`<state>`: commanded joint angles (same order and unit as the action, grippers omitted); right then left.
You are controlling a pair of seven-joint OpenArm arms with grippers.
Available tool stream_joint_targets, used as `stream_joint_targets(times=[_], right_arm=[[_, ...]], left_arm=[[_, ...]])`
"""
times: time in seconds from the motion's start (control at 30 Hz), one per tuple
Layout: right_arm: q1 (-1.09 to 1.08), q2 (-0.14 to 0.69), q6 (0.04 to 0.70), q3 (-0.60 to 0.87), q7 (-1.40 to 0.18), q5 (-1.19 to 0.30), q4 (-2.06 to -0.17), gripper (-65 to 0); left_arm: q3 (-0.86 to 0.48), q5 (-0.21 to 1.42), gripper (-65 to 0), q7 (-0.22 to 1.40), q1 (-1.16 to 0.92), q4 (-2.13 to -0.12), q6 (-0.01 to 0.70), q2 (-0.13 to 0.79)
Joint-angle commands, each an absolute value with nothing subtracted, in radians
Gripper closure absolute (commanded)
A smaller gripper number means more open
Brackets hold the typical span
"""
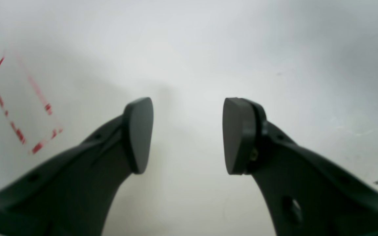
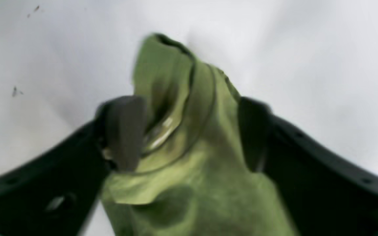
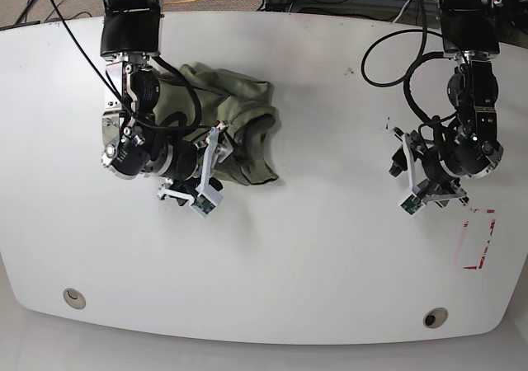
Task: Layout the t-shirt on the table in an organized manner, then fold the t-shirt properly
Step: 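Move the right gripper to the bundle and grasp its edge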
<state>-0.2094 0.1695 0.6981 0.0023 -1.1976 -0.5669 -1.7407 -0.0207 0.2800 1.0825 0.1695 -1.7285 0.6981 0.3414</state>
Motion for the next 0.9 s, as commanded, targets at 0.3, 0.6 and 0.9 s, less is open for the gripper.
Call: stream_joint_targets(times=[0.3, 0.6, 0.9], right_arm=[[-0.171, 0.208, 0.698, 0.018, -1.199, -0.572, -1.890, -65.0], [-0.065, 0.249, 0.698, 0.208, -1.199, -0.570, -1.897, -65.0], [-0.051, 0.321, 0.698, 0.283, -1.175, -0.565, -1.804, -27.0]], left_arm=[[0.013, 0.278, -31.9, 1.084, 0.171, -1.778, 0.698, 0.234], [0.107, 0.274, -31.9, 1.084, 0.174, -1.819, 0.698, 0.033], [0.254, 0.271, -31.8, 1.079, 0.176, -1.721, 0.698, -0.157]])
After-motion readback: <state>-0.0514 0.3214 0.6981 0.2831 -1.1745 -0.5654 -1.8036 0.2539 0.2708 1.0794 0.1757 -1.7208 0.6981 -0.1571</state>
